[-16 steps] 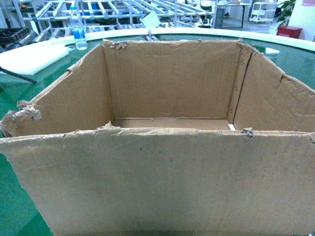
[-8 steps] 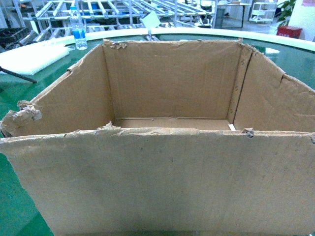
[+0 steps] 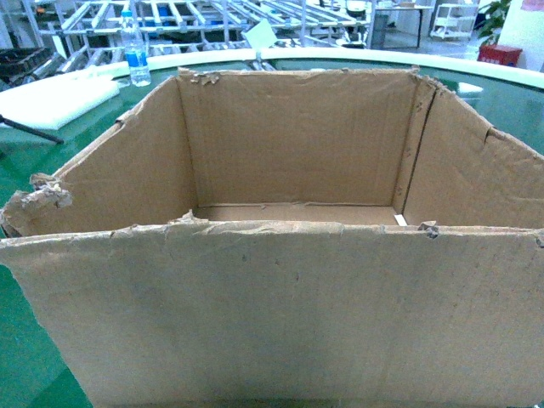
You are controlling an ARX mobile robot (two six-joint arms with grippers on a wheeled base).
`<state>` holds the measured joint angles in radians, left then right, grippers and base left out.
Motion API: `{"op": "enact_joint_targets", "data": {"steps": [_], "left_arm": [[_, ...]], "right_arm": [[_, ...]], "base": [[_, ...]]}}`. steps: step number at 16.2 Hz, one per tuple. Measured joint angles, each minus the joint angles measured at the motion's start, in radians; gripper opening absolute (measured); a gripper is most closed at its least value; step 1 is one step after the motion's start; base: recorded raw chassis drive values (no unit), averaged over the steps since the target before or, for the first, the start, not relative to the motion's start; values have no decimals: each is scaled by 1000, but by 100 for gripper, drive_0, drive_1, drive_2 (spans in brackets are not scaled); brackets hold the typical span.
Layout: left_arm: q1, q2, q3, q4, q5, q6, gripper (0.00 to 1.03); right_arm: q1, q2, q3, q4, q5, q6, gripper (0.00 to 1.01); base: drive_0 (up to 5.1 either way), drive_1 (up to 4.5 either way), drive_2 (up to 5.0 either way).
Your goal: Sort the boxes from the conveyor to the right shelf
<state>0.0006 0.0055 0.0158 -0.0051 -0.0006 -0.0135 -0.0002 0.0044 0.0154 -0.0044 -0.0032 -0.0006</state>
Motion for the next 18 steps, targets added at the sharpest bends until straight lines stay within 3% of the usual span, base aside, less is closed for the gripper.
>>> {"op": "enact_joint_targets", "data": {"steps": [12,18], "left_arm": [[0,0,0,0,0,0,98],[-33,180,51,160,9,11,98]], "right_arm": [[0,0,0,0,0,0,98],[-6,175,39,113,-55,9,98]], "base": [[0,0,0],[0,0,0]]}}
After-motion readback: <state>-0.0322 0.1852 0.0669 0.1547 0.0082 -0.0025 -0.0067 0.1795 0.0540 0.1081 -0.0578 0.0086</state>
